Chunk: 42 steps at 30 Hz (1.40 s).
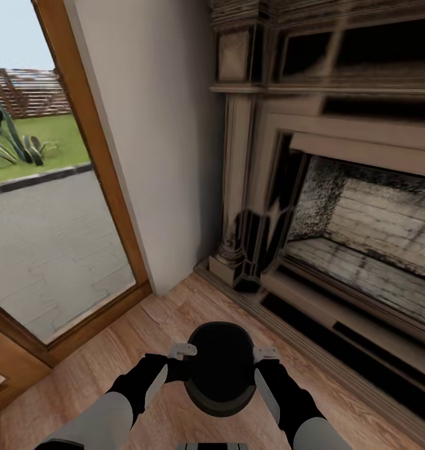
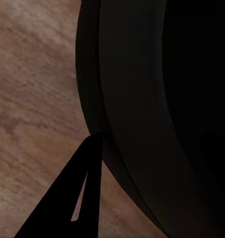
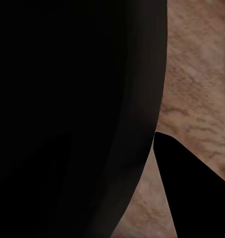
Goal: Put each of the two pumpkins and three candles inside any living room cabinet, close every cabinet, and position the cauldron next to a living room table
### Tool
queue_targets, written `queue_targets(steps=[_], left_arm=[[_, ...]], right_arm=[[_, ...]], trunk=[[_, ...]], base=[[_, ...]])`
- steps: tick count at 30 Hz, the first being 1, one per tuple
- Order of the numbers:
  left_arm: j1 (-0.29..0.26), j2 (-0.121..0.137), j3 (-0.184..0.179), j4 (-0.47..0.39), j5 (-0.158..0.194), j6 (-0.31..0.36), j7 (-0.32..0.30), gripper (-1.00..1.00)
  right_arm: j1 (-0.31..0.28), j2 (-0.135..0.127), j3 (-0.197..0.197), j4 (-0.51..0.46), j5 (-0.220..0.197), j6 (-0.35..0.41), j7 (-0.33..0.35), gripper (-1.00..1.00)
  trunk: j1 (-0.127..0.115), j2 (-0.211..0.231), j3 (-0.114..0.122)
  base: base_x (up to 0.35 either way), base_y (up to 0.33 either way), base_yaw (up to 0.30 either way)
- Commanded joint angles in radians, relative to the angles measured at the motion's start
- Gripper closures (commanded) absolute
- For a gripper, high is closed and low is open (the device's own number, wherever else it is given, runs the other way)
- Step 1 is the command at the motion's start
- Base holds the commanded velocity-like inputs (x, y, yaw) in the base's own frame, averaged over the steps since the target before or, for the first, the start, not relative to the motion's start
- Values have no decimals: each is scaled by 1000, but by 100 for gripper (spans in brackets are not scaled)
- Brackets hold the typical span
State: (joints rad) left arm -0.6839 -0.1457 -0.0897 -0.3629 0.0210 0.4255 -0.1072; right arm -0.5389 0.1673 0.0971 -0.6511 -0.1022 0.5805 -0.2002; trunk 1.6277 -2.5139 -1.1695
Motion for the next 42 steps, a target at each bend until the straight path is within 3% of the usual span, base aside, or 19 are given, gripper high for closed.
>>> queue_targets(steps=[1, 42], left_arm=[[0, 0, -12, -2, 25, 7, 0, 100], [0, 1, -12, -2, 25, 6, -2, 100]], right_arm=[[0, 0, 7, -1, -28, 1, -7, 100], [1, 0, 10, -2, -28, 1, -7, 100]], trunk=[[-1, 0, 3], [-19, 9, 162]], base=[[0, 0, 0], [0, 0, 0]])
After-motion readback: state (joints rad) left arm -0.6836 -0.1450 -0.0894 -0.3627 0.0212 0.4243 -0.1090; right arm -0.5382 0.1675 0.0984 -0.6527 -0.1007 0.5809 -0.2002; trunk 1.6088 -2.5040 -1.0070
